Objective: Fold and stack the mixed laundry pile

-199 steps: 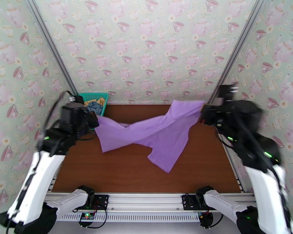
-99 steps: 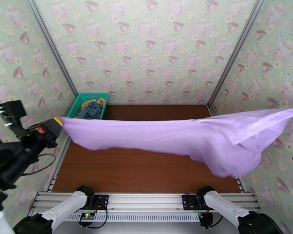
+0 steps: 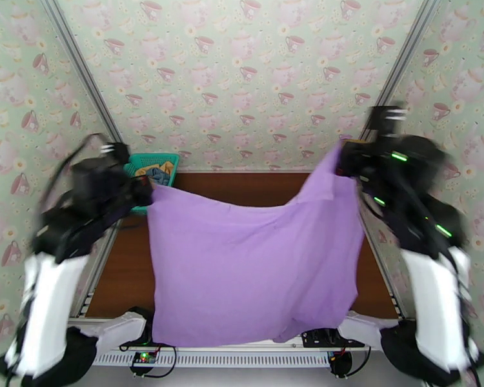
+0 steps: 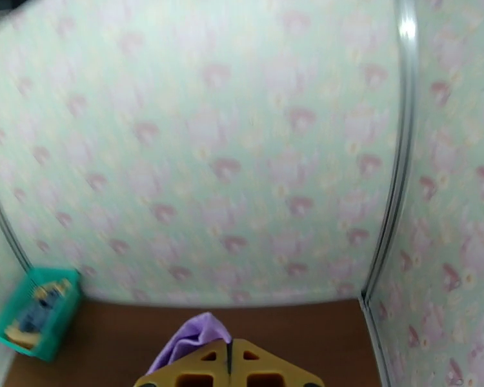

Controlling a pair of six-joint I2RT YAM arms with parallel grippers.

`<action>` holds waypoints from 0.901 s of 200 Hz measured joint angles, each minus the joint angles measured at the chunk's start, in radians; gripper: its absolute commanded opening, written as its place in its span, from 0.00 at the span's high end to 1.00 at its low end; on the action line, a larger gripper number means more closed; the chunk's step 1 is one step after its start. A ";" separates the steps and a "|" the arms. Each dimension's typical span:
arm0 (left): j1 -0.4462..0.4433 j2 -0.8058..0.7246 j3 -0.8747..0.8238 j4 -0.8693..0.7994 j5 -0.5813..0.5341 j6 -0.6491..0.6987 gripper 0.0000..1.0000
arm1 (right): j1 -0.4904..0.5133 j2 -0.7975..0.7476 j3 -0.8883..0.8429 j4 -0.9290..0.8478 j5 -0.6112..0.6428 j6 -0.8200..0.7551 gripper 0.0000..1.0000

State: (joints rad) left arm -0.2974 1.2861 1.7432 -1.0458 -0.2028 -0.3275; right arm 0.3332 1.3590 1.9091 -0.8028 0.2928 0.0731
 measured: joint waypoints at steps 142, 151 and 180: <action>0.106 1.028 0.161 0.499 -0.077 -0.021 1.00 | -0.151 1.179 0.383 0.244 0.123 0.006 1.00; 0.106 1.042 0.186 0.502 -0.086 -0.023 0.96 | -0.157 1.180 0.393 0.245 0.124 0.019 1.00; 0.106 1.068 0.251 0.517 -0.102 -0.031 0.24 | -0.166 1.185 0.420 0.246 0.123 0.058 0.48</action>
State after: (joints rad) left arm -0.1913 2.3539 1.9945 -0.5289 -0.3046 -0.3584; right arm 0.1673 2.5443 2.3295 -0.5564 0.4156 0.1314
